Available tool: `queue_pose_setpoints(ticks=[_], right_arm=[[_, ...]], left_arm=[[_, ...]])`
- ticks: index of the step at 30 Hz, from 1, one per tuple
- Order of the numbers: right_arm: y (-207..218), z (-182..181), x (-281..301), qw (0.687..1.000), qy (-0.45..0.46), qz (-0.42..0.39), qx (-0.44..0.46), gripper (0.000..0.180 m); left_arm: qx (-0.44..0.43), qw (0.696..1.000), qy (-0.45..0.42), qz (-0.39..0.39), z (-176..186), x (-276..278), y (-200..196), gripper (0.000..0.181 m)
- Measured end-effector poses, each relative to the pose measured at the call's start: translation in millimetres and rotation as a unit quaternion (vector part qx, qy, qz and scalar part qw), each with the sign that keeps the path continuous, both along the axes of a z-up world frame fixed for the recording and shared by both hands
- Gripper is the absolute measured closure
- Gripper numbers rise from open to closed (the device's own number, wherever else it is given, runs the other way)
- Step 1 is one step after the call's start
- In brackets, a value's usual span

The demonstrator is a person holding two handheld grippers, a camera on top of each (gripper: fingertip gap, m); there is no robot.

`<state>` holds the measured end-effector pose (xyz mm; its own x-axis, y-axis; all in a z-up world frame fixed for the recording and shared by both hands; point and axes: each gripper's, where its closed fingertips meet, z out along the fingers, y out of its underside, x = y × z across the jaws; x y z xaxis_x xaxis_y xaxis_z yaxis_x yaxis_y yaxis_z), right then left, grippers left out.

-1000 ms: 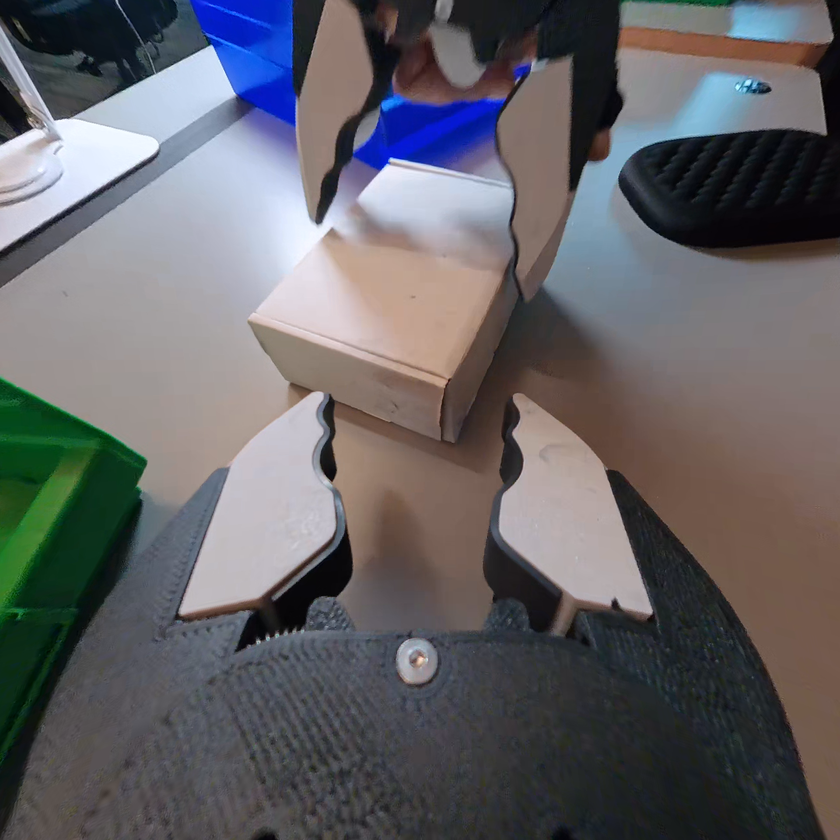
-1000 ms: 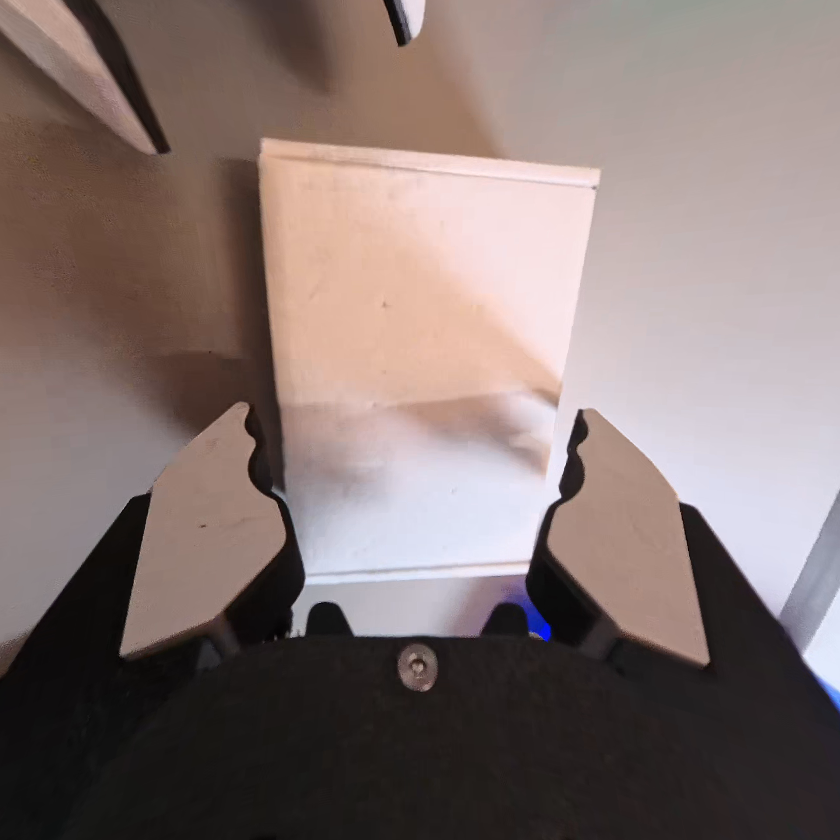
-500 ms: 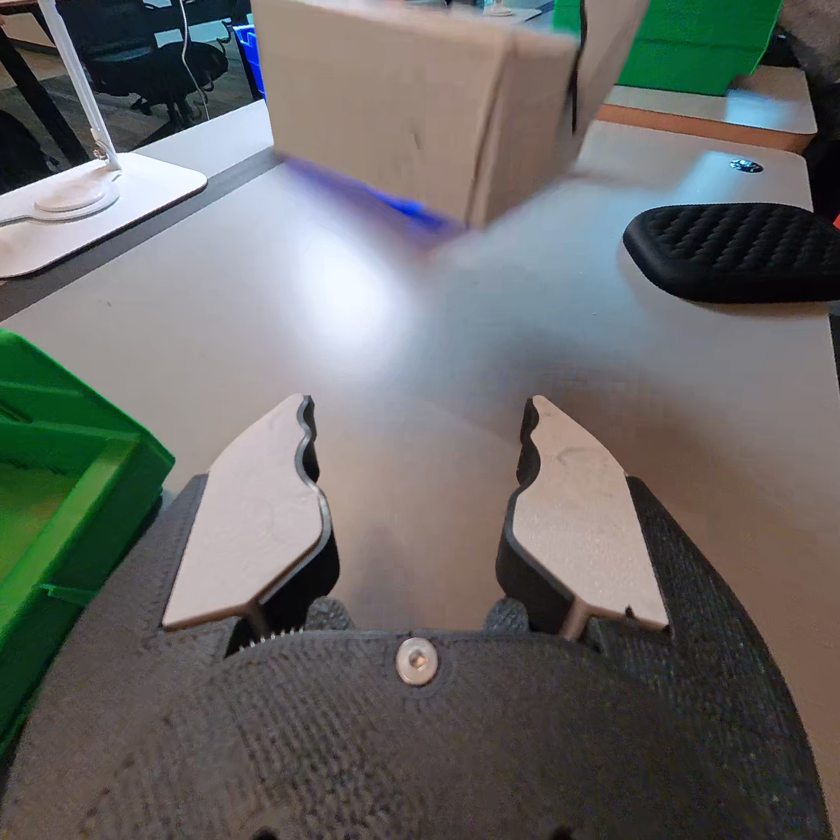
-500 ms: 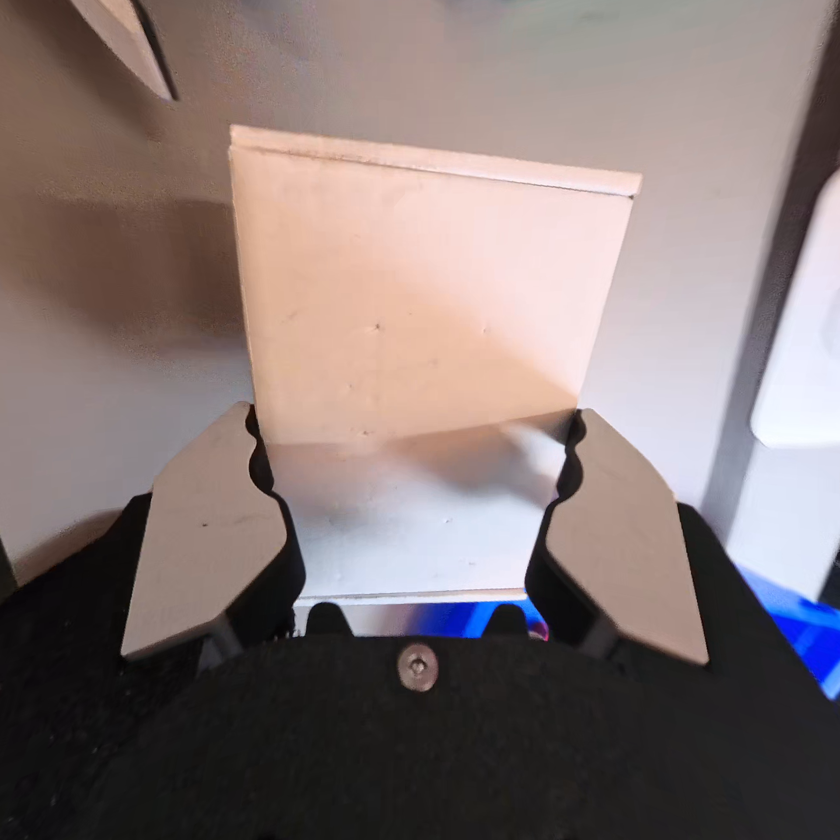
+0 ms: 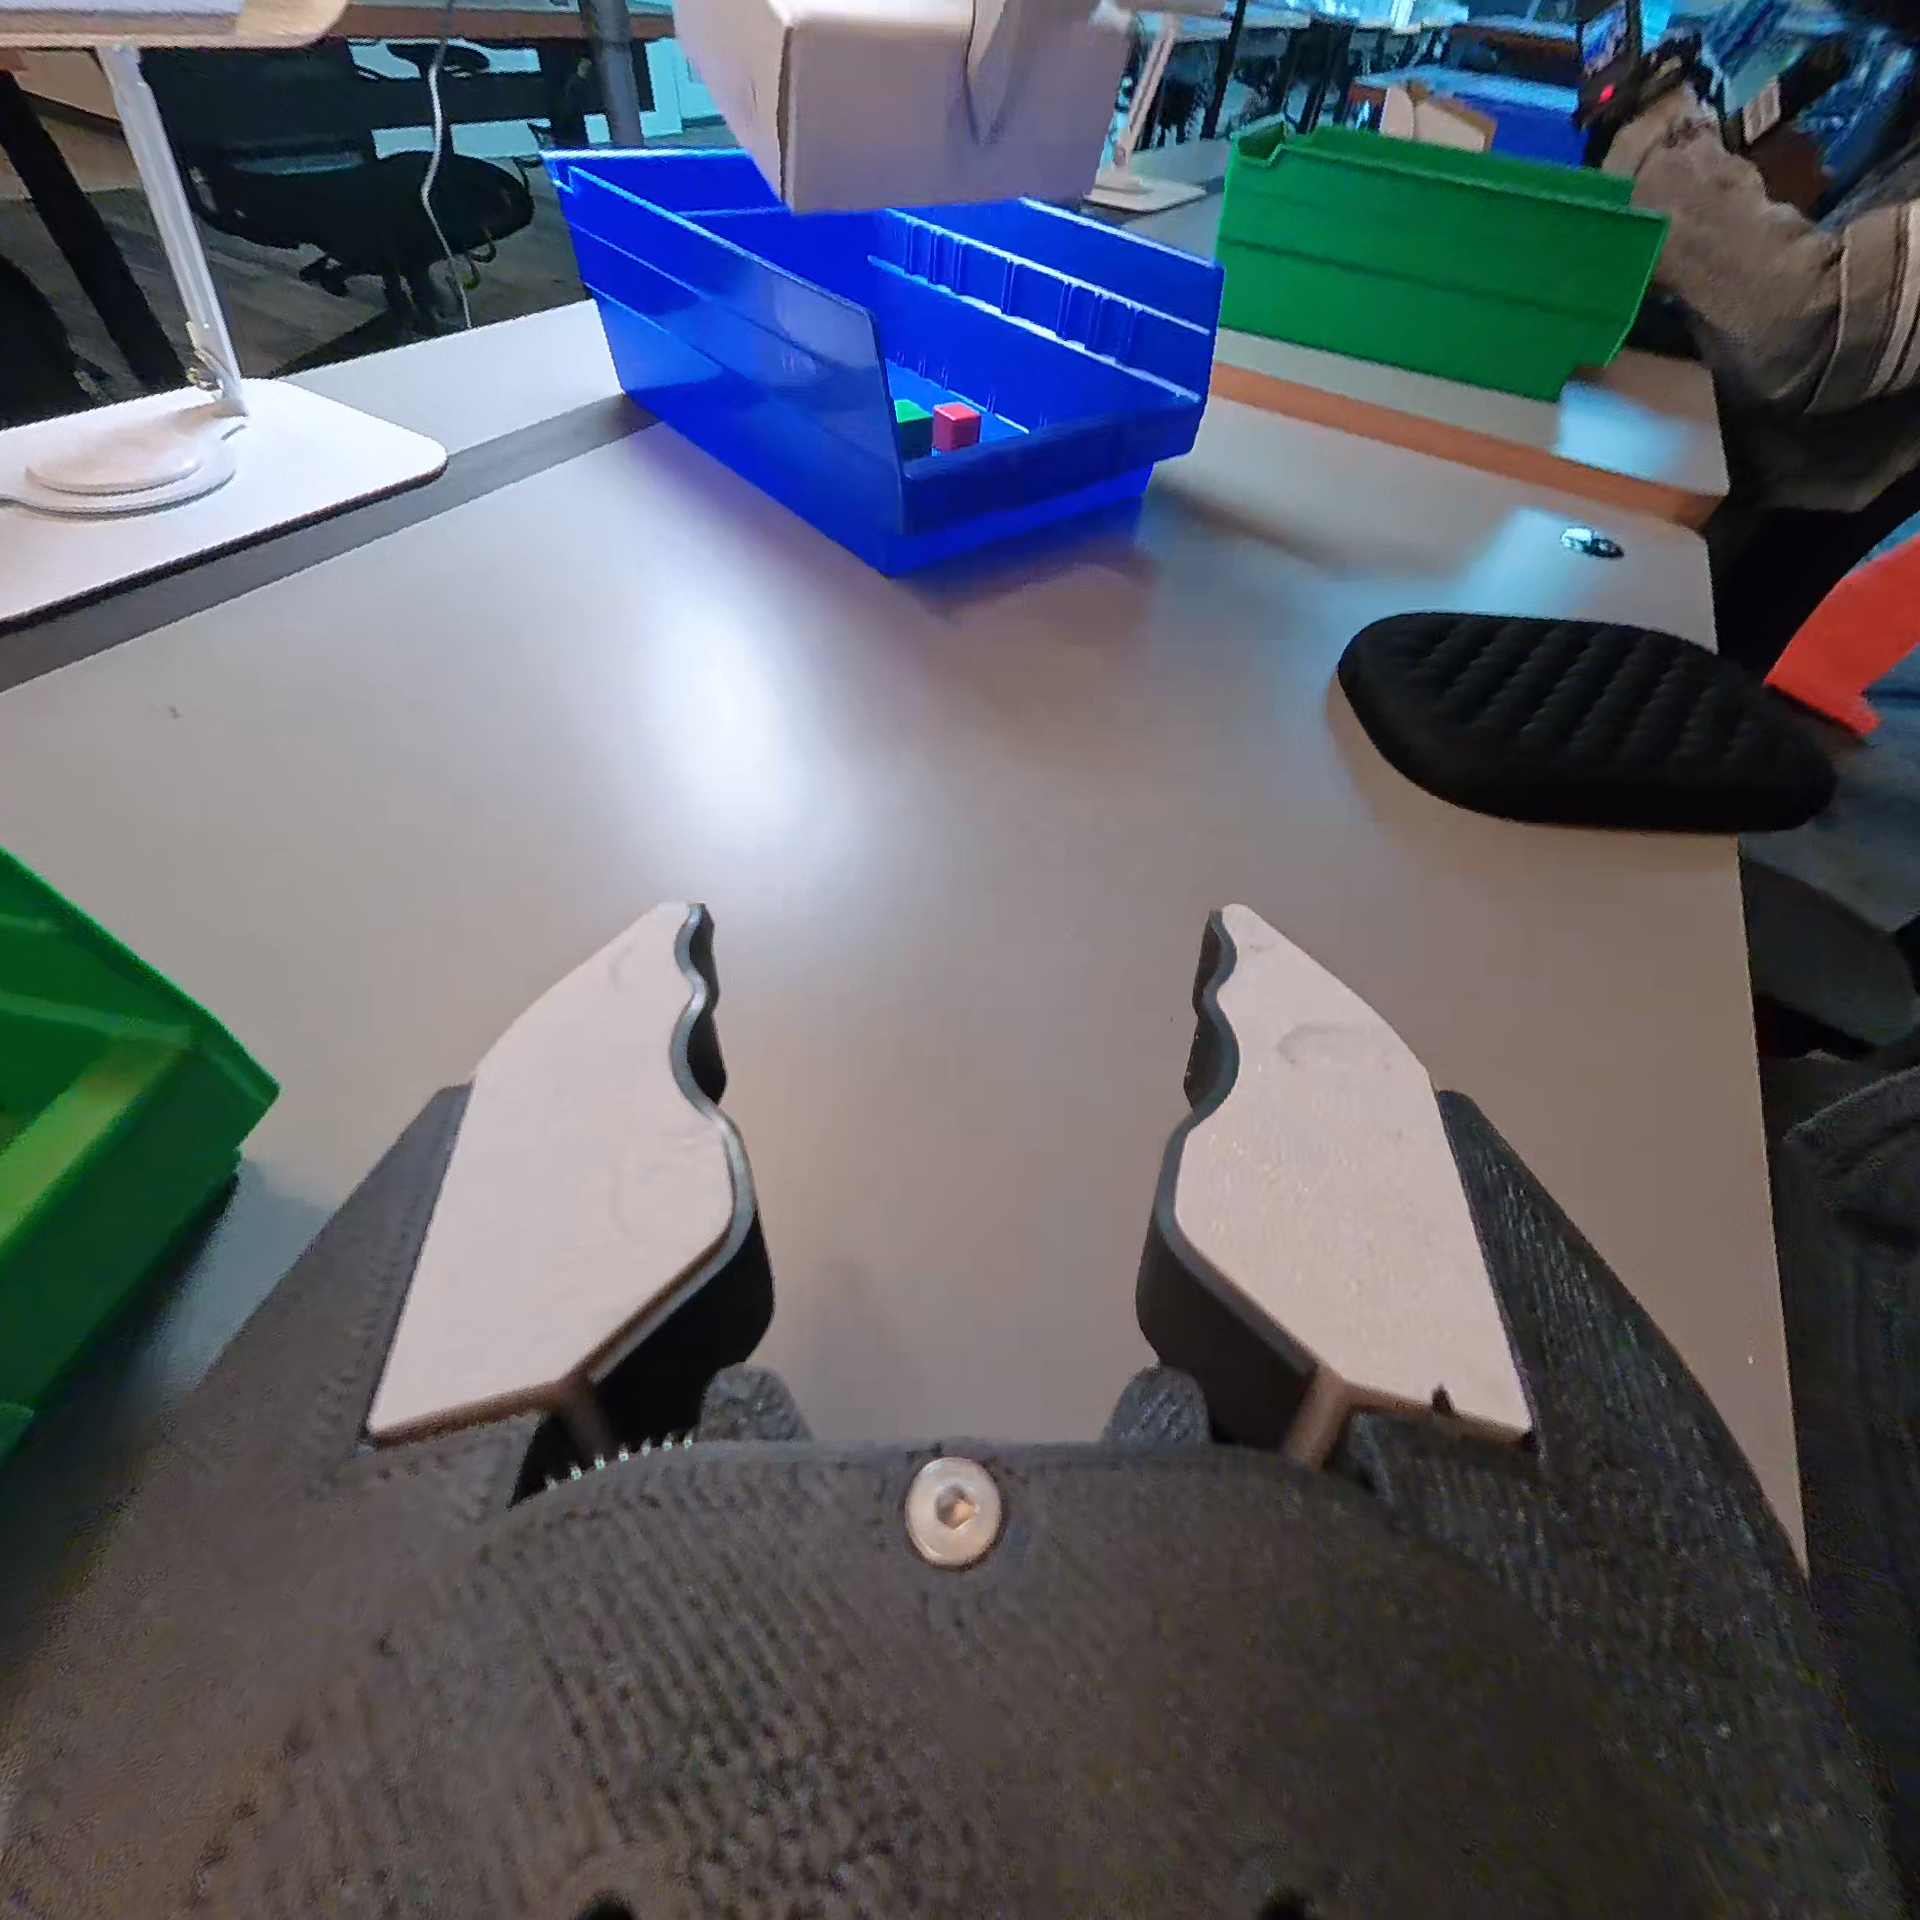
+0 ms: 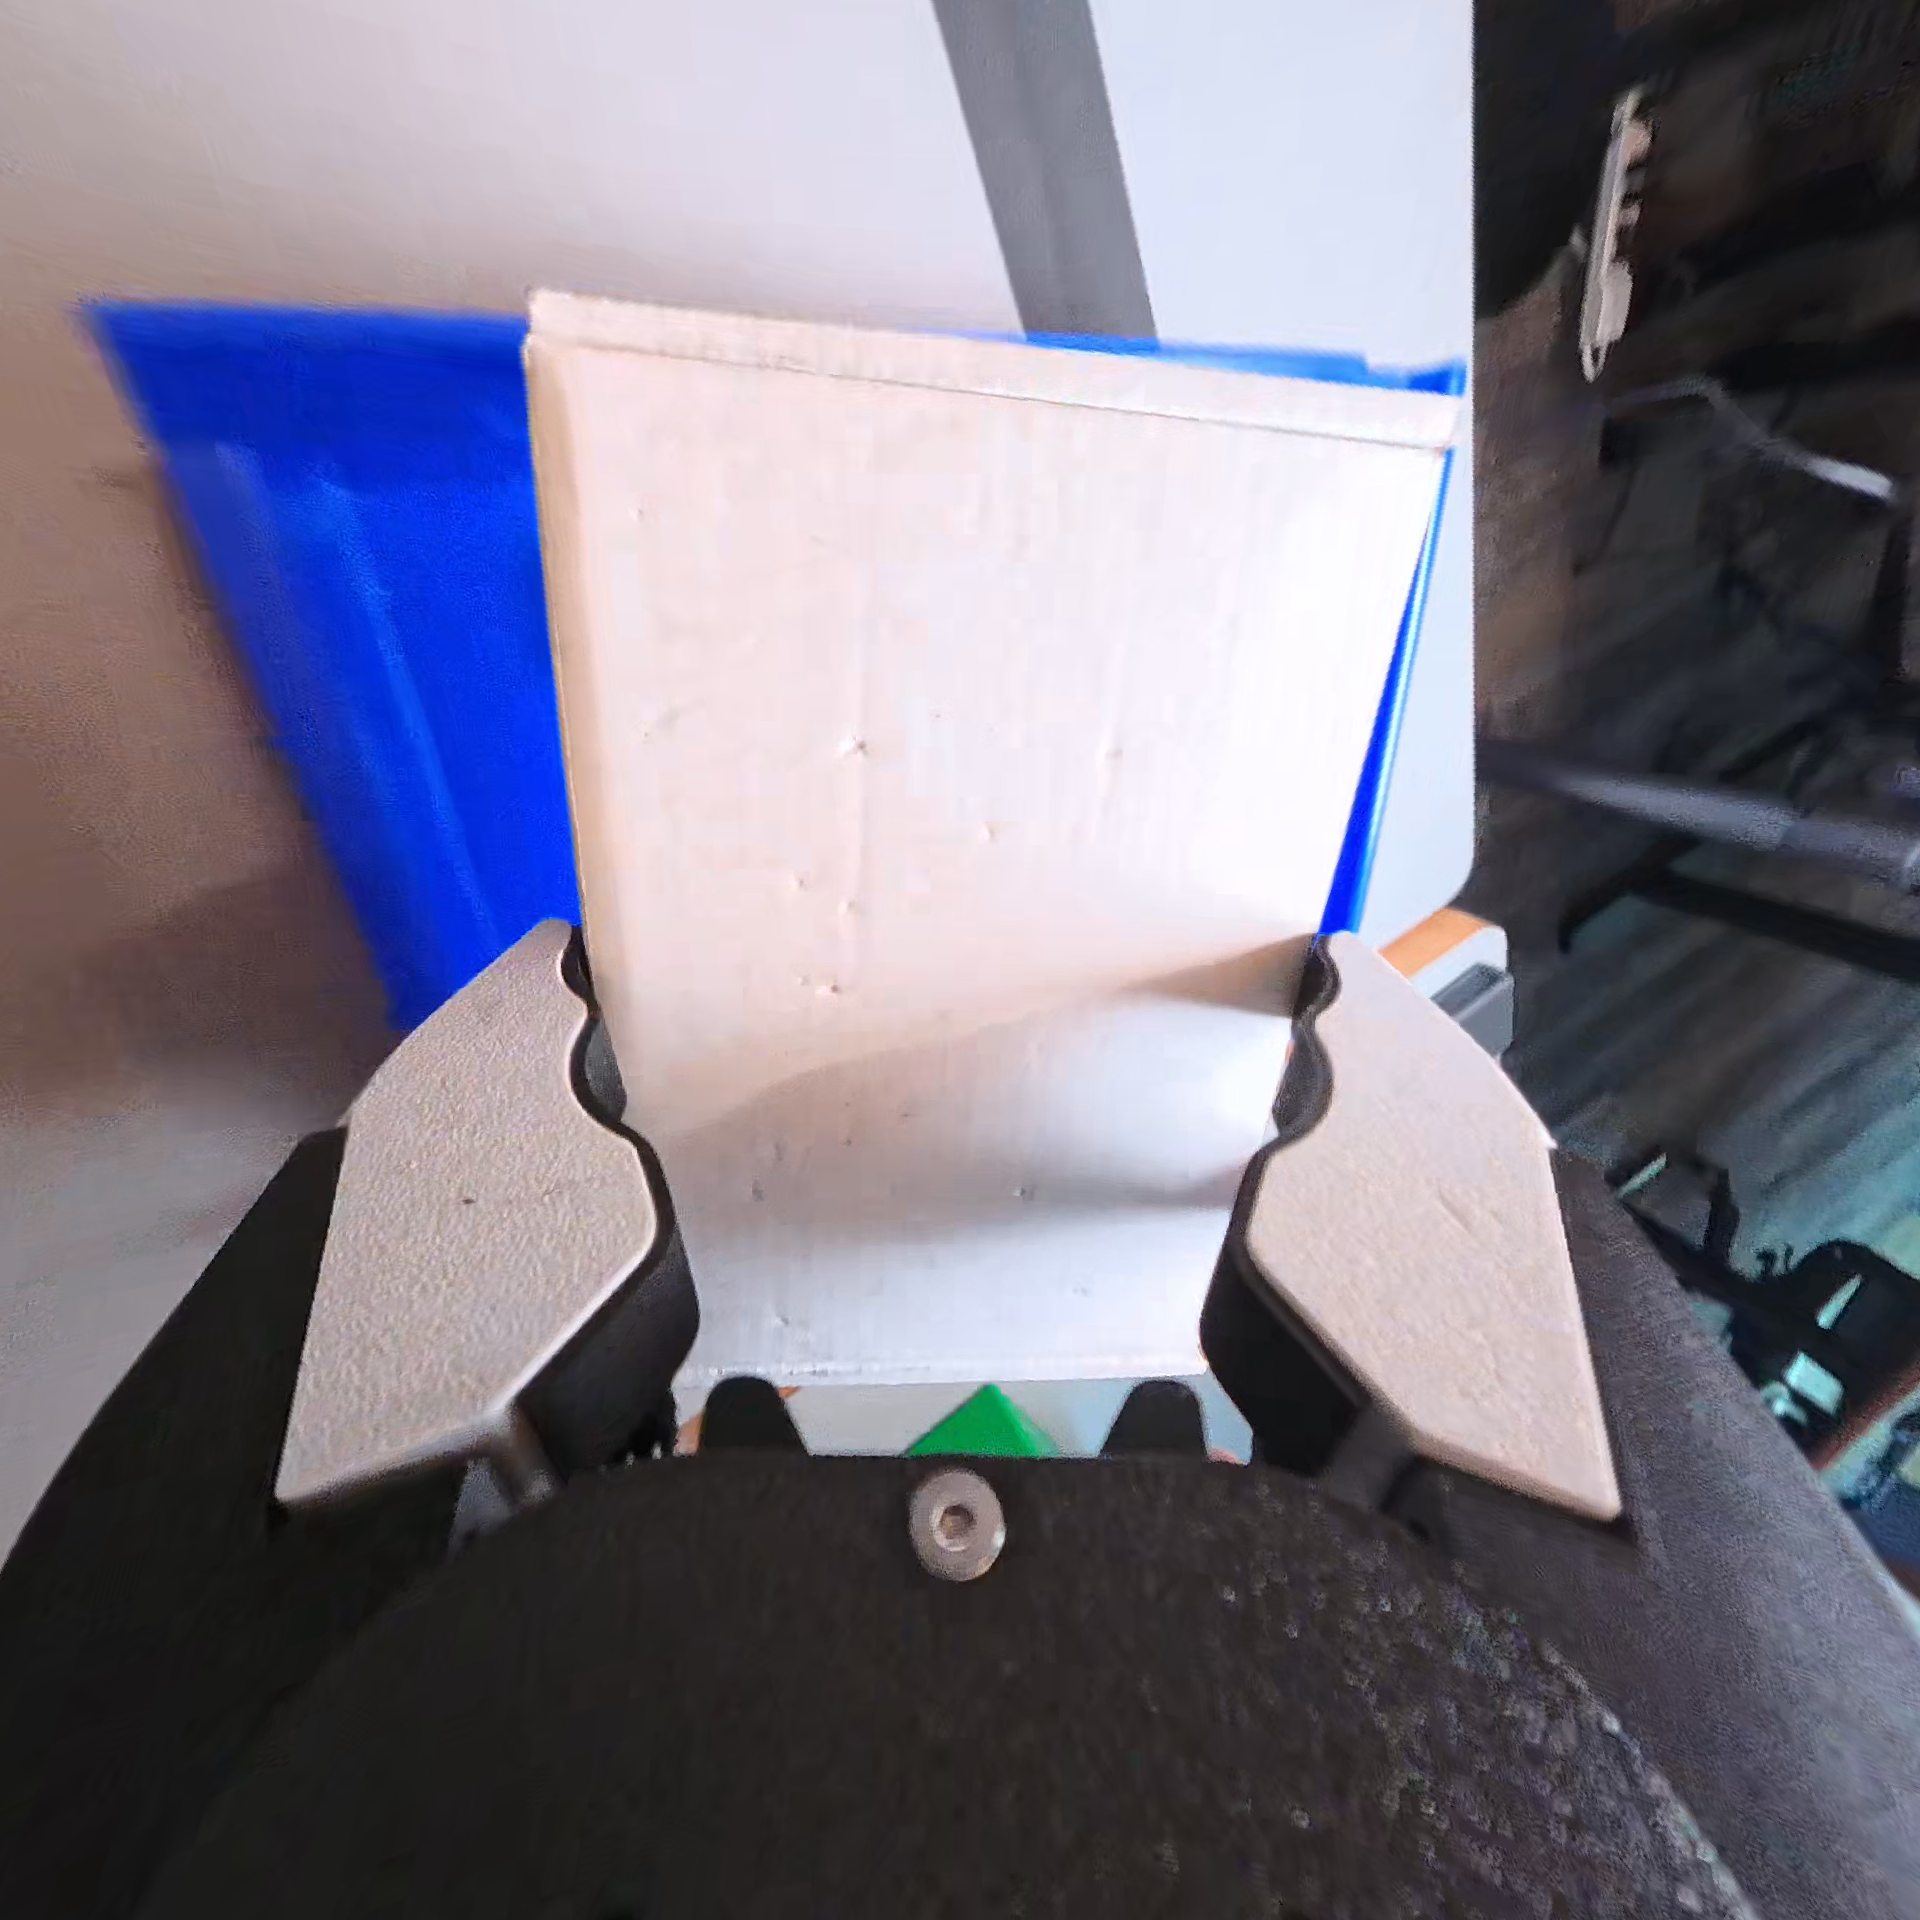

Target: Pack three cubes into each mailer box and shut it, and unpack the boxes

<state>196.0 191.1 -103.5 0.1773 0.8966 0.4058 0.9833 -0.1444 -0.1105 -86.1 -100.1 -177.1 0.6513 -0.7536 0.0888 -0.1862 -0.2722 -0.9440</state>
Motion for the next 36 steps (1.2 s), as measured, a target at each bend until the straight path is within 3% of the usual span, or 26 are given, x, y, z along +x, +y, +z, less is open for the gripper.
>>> queue_pose_setpoints(ticks=[6,13,17,22,24,28,32,36], right_arm=[[62.9,-58.8,25.2,0.999,-0.037,-0.031,-0.02,0.055],[82.3,-111.3,23.2,0.995,-0.076,0.001,-0.062,0.055],[87.0,-121.1,25.7,0.994,-0.097,0.013,-0.051,0.059],[91.3,-99.6,27.1,0.995,-0.1,0.019,0.006,0.061],[86.8,-80.5,15.5,0.997,-0.058,0.021,0.038,0.067],[43.9,-32.1,-38.4,0.985,0.141,0.03,0.09,0.086],[-38.8,-1.5,-87.3,0.925,0.369,0.026,0.085,0.093],[-122.2,-16.0,-110.6,0.87,0.491,0.0,0.041,0.099]], left_arm=[[-0.003,1.0,-0.006,0.025,-2.3,0.3,2.9,0.095],[-0.004,1.0,-0.022,0.02,-5.4,0.9,4.9,0.097],[-0.007,1.0,-0.024,0.013,-7.8,3.1,5.6,0.097],[-0.006,1.0,-0.015,0.005,-9.8,6.6,3.4,0.097],[-0.001,1.0,-0.017,0.005,-7.2,6.5,2.4,0.098],[0.014,1.0,-0.017,0.018,2.1,-0.9,2.1,0.101],[0.033,0.998,-0.02,0.041,17.2,-18.5,6.2,0.105],[0.062,0.994,0.016,0.086,37.0,-54.3,22.1,0.104]])
